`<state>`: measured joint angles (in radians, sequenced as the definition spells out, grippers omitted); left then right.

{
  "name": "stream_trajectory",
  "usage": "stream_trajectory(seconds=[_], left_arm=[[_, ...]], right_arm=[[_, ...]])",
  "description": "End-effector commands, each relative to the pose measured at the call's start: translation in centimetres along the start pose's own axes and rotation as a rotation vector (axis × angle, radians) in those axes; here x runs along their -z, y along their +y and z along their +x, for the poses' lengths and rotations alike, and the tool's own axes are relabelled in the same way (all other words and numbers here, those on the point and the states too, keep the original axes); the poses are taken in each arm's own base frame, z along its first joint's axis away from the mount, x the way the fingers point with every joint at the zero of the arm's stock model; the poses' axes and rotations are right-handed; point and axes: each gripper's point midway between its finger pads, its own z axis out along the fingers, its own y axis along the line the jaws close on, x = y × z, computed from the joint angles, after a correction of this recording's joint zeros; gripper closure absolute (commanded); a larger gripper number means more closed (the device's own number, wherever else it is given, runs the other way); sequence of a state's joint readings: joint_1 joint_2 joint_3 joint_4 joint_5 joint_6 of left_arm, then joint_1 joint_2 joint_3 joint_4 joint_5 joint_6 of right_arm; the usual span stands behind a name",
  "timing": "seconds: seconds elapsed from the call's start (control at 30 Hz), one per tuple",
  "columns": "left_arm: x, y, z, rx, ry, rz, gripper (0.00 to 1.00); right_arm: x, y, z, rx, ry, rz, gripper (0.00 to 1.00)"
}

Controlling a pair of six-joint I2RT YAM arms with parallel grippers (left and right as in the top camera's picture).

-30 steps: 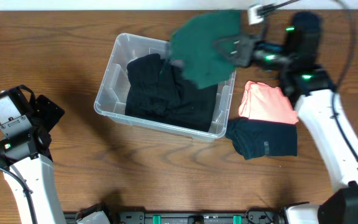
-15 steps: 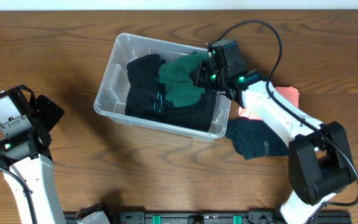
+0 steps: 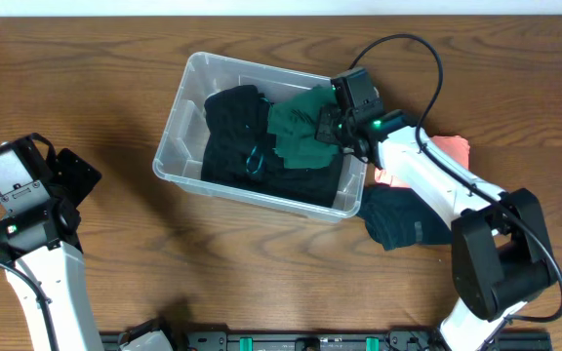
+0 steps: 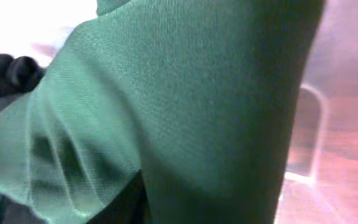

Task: Pack container
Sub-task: 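Move the right gripper back and grasp the salmon-pink shirt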

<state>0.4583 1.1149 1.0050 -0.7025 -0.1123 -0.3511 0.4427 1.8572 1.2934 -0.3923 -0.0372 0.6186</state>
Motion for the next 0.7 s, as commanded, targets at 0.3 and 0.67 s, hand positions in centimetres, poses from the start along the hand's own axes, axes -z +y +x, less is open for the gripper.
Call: stream_trajectory(seconds=[0.3, 0.67], left_arm=[[0.1, 0.3, -0.3, 0.008, -0.009, -0.013, 0.02], [0.1, 0.3, -0.3, 0.008, -0.009, -0.013, 0.02]], right_arm=[[15.4, 2.4, -8.8, 0.219, -0.399, -0.105, 0.14], [16.3, -14.0, -7.4, -0.191, -0.201, 0.187, 0.05]])
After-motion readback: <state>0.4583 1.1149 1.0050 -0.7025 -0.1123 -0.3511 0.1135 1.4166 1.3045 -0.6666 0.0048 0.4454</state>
